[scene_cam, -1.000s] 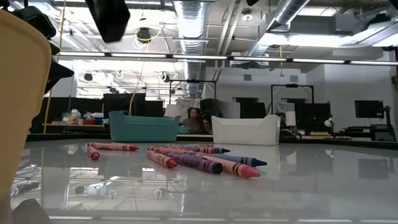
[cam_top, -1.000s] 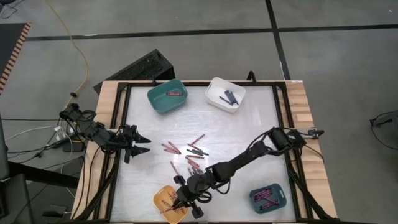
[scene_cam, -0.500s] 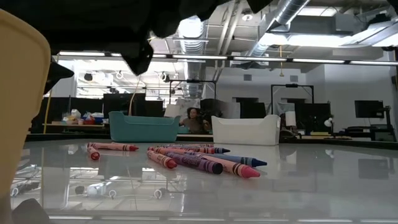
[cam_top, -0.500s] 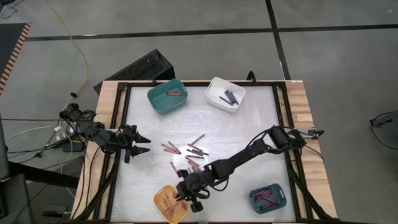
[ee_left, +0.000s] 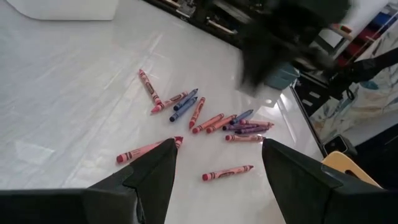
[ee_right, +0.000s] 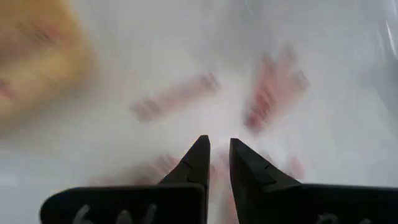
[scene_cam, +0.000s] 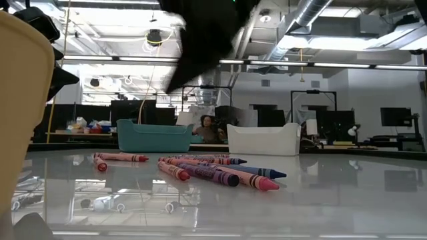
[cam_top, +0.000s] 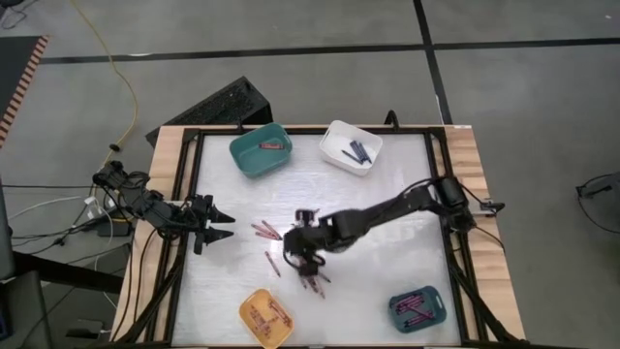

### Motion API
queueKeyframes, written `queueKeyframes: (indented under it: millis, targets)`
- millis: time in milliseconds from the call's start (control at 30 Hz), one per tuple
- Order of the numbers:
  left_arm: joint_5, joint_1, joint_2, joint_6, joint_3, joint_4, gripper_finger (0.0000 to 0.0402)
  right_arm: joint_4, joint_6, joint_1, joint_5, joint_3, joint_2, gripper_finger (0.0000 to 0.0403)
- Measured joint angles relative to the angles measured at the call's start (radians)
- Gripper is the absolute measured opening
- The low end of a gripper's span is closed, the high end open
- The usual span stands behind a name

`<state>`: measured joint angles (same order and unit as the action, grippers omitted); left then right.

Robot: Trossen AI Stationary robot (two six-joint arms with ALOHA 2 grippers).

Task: Sort crayons
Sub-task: Put the pink crayon into the yellow bin

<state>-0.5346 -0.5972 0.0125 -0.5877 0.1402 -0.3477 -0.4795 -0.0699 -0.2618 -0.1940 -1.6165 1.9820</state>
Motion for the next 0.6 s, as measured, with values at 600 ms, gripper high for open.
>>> queueKeyframes:
  millis: [600]
  targets:
    - [0.001,0.0,0.0,0.019,0.0,-0.003,0.0228,-0.283,0.284,0.24,0.01,0.002,0.007,0.0164]
